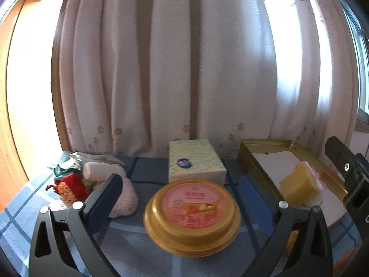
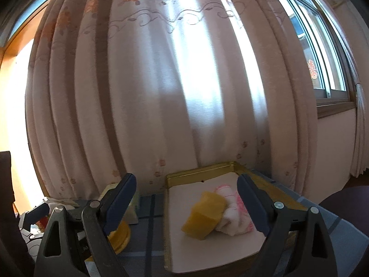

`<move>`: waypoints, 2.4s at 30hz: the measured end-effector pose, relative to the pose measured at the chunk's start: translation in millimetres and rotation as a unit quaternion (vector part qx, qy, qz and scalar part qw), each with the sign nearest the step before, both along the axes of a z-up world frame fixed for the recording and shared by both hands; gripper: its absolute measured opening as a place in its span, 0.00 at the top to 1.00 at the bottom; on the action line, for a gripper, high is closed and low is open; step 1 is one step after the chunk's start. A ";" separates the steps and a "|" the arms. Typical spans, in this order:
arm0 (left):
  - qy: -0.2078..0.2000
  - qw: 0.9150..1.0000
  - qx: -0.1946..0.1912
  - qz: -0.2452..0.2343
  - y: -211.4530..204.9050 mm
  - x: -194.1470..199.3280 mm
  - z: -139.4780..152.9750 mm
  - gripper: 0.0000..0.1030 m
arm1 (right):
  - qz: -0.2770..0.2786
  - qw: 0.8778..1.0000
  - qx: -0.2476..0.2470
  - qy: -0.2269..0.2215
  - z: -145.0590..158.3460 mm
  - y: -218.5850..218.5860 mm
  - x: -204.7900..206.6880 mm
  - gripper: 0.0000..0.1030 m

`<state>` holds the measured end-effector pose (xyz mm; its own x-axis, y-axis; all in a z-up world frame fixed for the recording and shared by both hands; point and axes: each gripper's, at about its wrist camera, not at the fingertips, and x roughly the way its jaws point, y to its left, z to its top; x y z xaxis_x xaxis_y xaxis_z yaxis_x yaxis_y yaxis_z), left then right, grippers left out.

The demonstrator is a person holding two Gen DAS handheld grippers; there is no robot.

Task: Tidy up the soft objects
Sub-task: 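Withdraw both grippers from the tray back toward the bed, then grasp the red embroidered pouch with the right gripper while the left grasps the plastic bag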

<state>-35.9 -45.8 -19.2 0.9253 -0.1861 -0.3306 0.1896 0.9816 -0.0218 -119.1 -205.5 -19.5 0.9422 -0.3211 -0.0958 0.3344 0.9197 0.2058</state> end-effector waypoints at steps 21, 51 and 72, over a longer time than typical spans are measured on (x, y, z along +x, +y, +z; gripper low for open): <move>0.152 0.981 -0.021 0.116 142.0 44.6 -23.8 0.01 | 0.128 0.991 -0.024 0.001 3.1 99.1 27.0 0.12; 0.190 0.956 -0.175 0.141 232.7 44.0 -45.9 0.54 | 0.235 0.971 -0.026 0.039 0.7 146.6 57.9 0.12; 0.082 0.949 -0.131 0.274 259.2 5.6 -26.9 0.55 | 0.430 0.847 -0.087 0.301 -42.6 279.5 179.7 0.25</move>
<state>-30.3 213.4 -46.1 0.8468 0.2124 -0.4876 -0.3751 0.8885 -0.2643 60.6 74.0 -62.2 0.6320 0.4008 -0.6633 -0.4788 0.8749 0.0725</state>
